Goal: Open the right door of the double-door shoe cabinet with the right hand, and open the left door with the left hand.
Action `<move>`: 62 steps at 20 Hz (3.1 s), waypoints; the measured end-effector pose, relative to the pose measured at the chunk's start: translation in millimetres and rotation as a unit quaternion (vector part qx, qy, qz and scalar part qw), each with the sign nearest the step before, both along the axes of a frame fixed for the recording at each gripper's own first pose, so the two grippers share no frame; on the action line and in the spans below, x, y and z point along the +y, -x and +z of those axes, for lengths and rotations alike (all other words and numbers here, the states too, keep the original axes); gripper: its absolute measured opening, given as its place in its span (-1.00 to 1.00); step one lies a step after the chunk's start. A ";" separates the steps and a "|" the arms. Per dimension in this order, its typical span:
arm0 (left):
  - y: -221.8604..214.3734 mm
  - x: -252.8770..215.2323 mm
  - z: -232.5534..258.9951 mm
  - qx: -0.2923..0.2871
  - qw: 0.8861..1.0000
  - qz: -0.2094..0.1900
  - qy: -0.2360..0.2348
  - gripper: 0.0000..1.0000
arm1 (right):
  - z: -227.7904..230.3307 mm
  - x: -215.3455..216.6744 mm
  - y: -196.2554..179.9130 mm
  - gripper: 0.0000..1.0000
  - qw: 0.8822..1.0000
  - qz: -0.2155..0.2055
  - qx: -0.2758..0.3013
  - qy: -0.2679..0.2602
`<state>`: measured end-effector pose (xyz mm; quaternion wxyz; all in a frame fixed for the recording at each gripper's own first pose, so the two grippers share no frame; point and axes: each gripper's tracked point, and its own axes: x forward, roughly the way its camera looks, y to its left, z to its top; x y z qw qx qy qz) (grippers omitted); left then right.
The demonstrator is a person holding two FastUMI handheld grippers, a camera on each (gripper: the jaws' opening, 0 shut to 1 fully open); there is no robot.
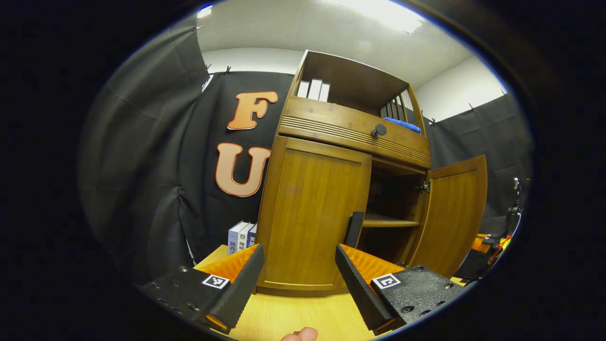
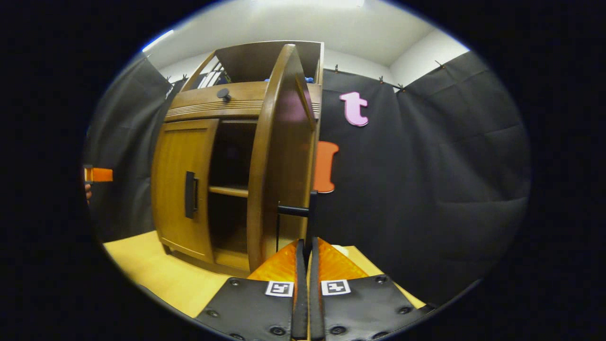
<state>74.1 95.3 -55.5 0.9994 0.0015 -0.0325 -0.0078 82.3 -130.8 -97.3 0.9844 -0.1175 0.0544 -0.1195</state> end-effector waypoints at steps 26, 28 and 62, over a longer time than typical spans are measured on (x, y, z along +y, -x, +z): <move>-7.6 -28.6 -4.4 0.002 1.000 -0.014 0.021 0.89 | 57.6 -79.6 105.0 -0.84 0.994 -0.059 -0.046 -0.082; -9.2 -29.1 -4.9 0.000 1.000 -0.012 0.029 0.89 | 65.6 -59.2 114.7 -0.84 0.994 -0.053 -0.051 -0.082; -40.3 -50.7 -13.1 0.016 0.999 -0.034 -0.011 0.89 | -0.6 126.5 22.4 0.93 0.995 0.071 -0.018 -0.072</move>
